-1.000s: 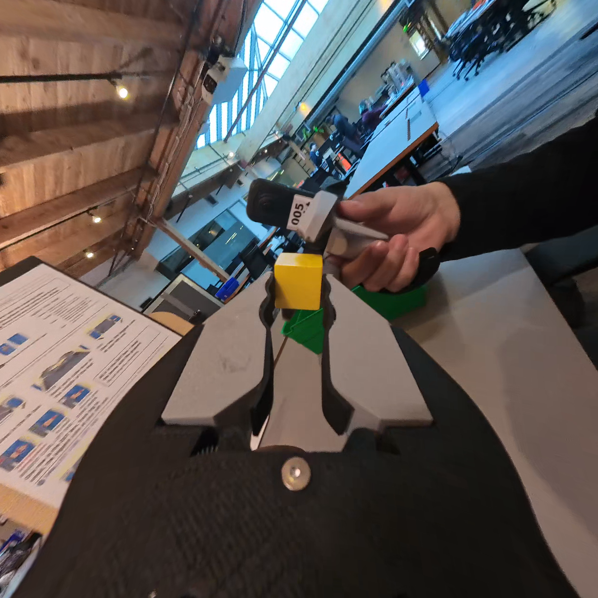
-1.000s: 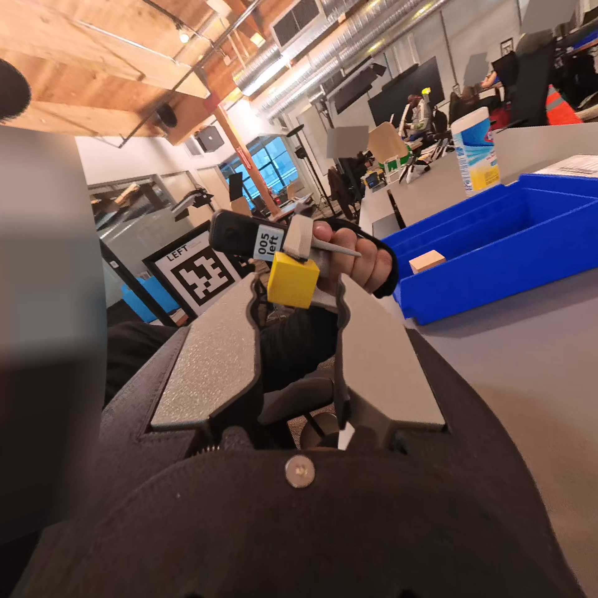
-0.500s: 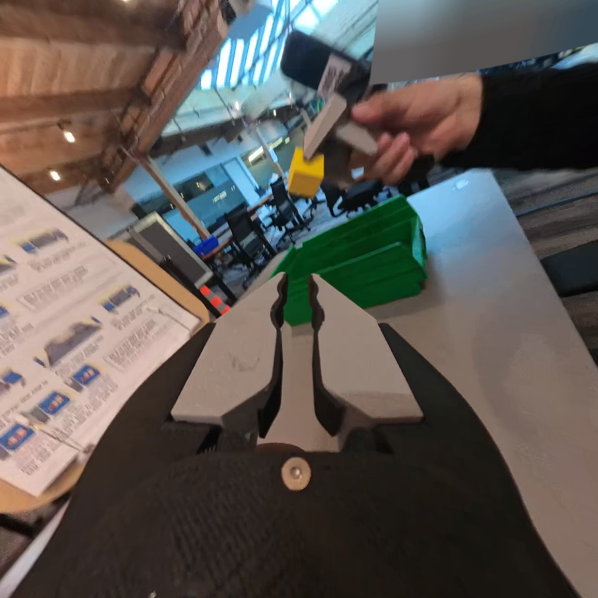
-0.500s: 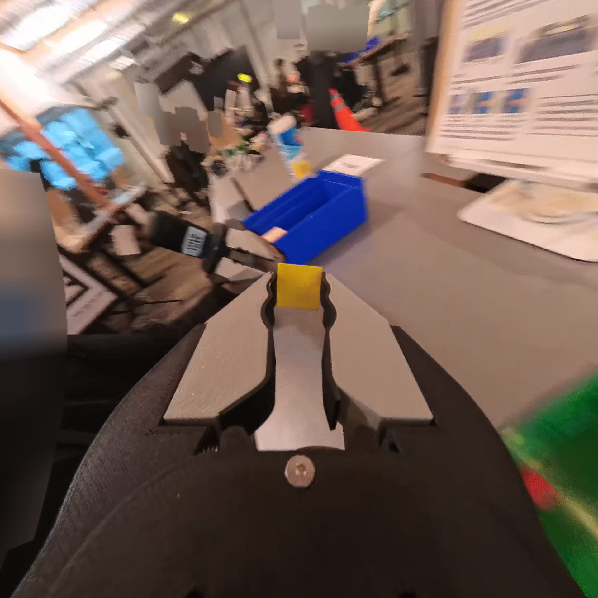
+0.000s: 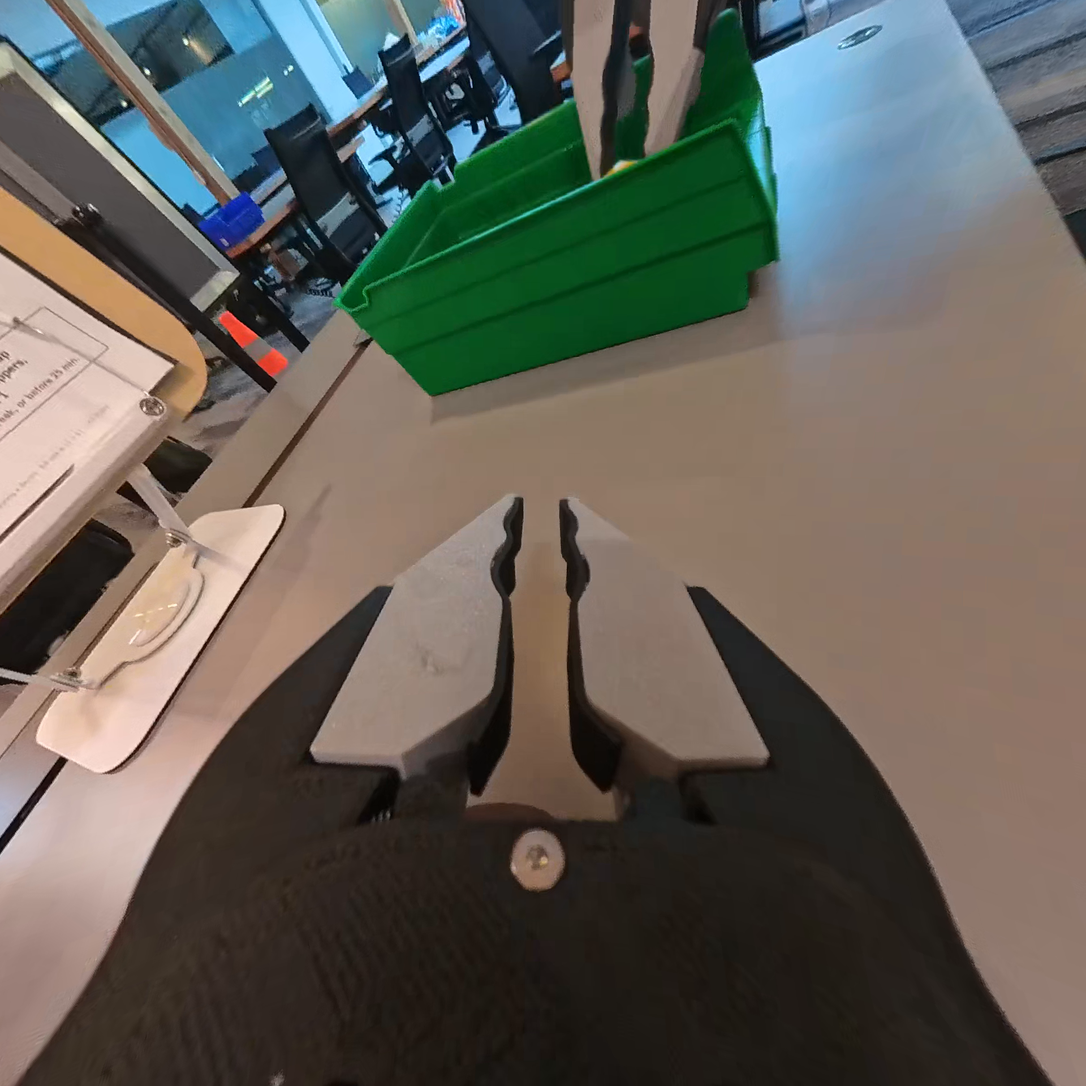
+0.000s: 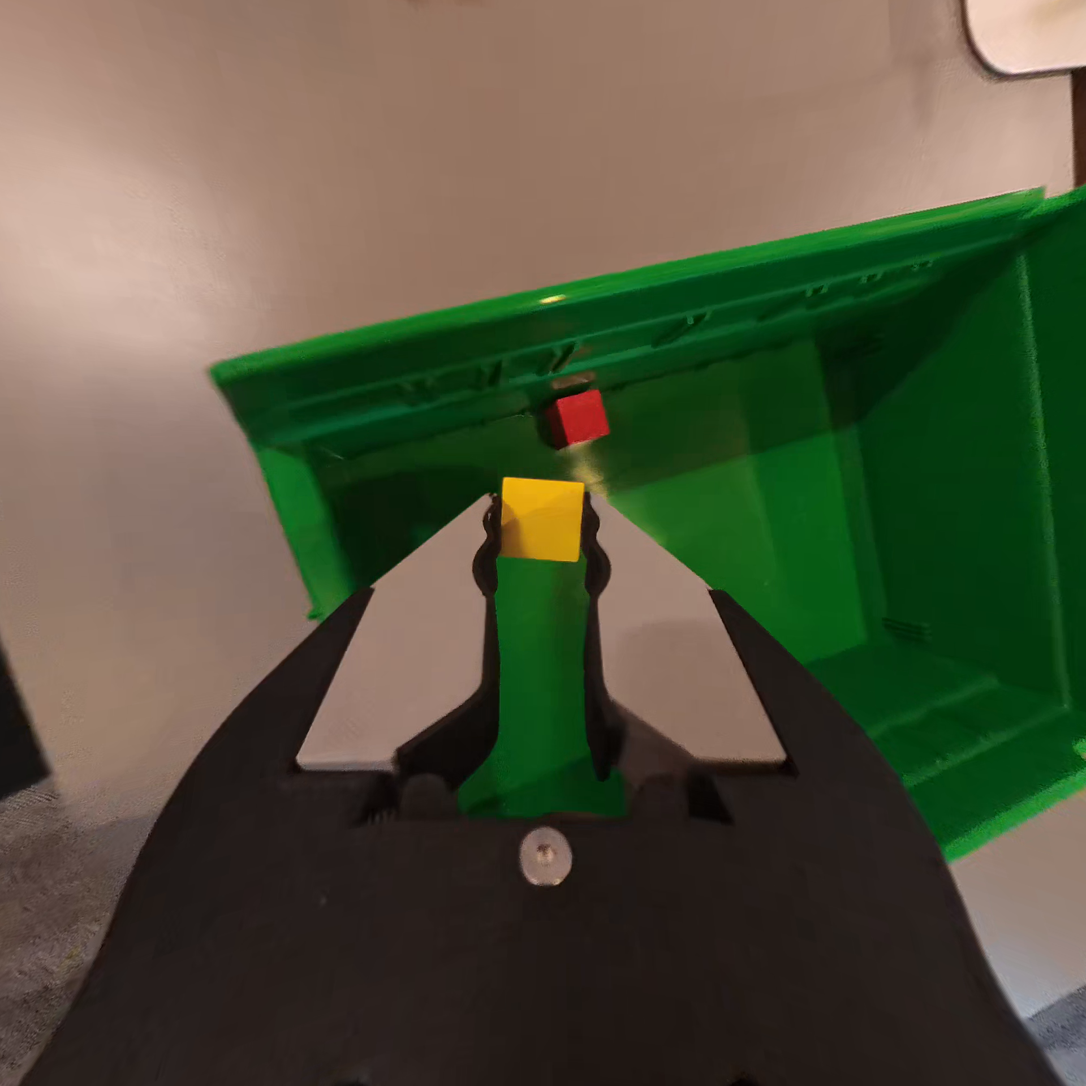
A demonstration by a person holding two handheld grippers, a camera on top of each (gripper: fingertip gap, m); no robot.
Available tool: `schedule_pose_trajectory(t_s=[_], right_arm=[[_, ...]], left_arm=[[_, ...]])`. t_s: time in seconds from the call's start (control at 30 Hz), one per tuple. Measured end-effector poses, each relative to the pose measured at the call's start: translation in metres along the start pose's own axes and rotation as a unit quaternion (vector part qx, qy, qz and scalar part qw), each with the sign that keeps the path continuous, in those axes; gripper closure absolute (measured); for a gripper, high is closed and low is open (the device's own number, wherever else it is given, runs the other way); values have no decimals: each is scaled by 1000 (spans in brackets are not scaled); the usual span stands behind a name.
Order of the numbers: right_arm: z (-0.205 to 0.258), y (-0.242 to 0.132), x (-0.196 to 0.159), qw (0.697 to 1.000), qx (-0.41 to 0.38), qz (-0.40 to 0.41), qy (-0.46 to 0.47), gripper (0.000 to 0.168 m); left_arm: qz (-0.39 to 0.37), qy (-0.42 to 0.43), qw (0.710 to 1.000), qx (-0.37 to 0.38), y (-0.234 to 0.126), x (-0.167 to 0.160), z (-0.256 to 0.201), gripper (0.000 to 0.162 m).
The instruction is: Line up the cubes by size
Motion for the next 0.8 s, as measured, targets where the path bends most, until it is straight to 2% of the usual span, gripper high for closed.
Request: schedule_pose_trajectory(t_s=[0.23, 0.4, 0.73, 0.77, 0.8], right_arm=[[-28, 39, -8, 998, 18, 30, -50, 144], [-29, 58, -8, 996, 49, 32, -66, 144], [-27, 60, -11, 994, 97, 19, -36, 142], [-32, 60, -12, 996, 84, 29, -28, 125], [-36, 58, -13, 996, 74, 39, -15, 102]], left_arm=[[13, -12, 1000, 6, 3, -13, 3, 154], [24, -11, 1000, 0, 4, -19, 2, 154], [13, -8, 1000, -3, -4, -15, 3, 150], [14, -10, 1000, -3, -4, -15, 3, 146], [14, -15, 1000, -4, -5, -14, 3, 140]])
Point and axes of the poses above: each gripper's, where its closed fingertips meet, y out along the fingers, x out of its top, z = x × y across the jaws, the point moved 3 cm from there along -y, back along the fingers, and after that the axes turned 1 degree about -z, right-handed, at the moved point
